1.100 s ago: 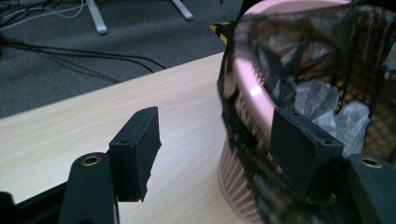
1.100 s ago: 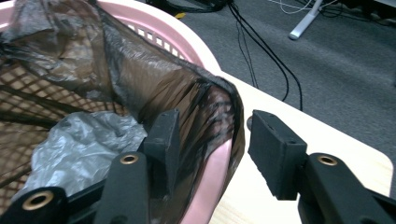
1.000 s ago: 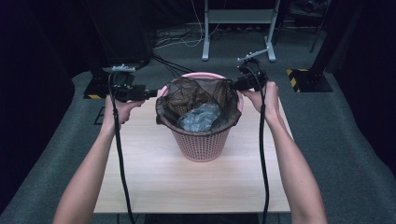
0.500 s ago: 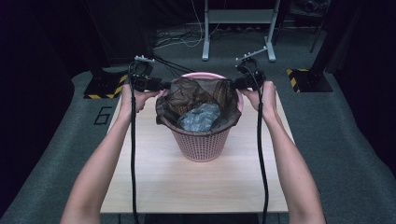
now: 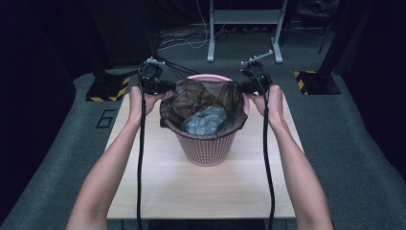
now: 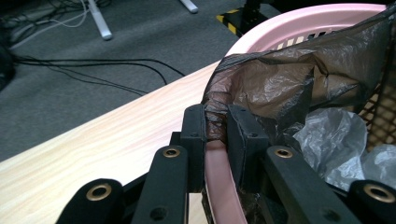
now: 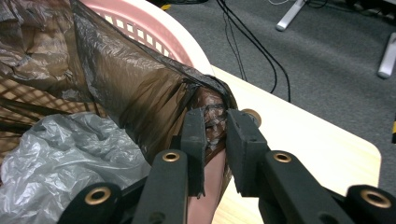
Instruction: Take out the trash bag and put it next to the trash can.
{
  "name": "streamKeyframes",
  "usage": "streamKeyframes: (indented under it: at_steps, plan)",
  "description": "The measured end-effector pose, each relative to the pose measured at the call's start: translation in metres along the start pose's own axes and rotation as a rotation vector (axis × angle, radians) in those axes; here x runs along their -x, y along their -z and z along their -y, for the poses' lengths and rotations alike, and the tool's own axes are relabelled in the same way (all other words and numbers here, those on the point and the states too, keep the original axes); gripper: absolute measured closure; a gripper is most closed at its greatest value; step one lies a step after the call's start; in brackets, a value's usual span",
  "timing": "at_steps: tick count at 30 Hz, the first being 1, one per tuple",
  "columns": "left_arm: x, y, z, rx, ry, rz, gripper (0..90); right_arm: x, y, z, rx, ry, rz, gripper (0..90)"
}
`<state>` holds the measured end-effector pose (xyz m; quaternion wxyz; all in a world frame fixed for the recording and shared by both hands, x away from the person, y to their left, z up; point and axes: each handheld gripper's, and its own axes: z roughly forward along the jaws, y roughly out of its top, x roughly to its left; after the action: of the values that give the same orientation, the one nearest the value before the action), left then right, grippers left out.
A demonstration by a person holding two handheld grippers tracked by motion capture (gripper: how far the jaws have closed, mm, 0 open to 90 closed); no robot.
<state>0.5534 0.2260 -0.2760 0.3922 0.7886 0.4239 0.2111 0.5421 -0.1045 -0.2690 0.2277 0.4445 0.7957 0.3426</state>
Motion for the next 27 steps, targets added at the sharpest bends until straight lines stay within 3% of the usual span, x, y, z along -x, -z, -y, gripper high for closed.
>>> streamKeyframes:
  at_steps: [4, 11, 17, 27]
  plan:
    - [0.005, 0.006, 0.002, 0.016, -0.029, -0.028, 79.3, -0.003, 0.002, 0.001, 0.007, 0.014, 0.020, 77.1]
    - [0.010, 0.009, 0.005, 0.021, -0.046, -0.031, 87.9, -0.007, 0.008, 0.002, 0.024, 0.026, 0.037, 81.7]
    - [0.014, 0.013, 0.008, 0.010, -0.066, -0.011, 90.0, -0.010, 0.009, 0.003, 0.021, 0.034, 0.032, 89.7]
    - [0.016, 0.031, 0.014, 0.019, -0.055, 0.070, 90.0, -0.013, 0.025, 0.008, 0.044, 0.028, -0.025, 90.0]
